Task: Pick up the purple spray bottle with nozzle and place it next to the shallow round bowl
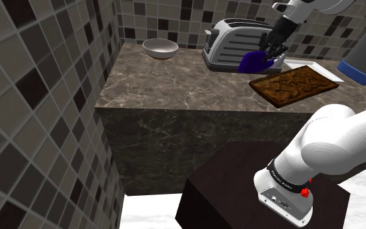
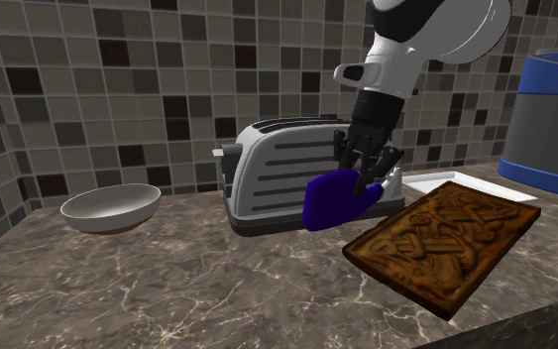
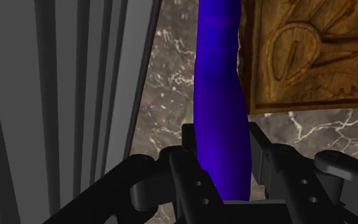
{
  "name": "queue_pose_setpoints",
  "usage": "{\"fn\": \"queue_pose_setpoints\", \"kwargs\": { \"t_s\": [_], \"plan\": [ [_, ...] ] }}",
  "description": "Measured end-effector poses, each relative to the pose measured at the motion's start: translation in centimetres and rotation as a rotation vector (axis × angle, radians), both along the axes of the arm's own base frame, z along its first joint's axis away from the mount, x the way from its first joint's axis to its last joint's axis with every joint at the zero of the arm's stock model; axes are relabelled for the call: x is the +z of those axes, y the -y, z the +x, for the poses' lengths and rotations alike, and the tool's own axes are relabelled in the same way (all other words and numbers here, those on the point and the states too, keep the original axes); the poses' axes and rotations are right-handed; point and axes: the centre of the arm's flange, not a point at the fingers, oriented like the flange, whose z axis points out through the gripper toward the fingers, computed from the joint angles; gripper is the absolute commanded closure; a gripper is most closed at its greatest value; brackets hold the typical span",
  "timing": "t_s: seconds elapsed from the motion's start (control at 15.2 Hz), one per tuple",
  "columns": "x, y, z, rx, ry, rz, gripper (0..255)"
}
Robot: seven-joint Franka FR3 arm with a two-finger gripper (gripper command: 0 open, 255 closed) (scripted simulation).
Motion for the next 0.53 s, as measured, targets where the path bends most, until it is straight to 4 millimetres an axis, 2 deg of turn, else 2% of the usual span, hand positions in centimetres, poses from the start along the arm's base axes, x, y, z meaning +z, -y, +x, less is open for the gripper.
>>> {"fn": "queue_pose_setpoints", "kwargs": {
  "t_s": [0.53],
  "plan": [
    [4.1,0.0,0.0,0.0,0.0,0.0,255]
  ]
}}
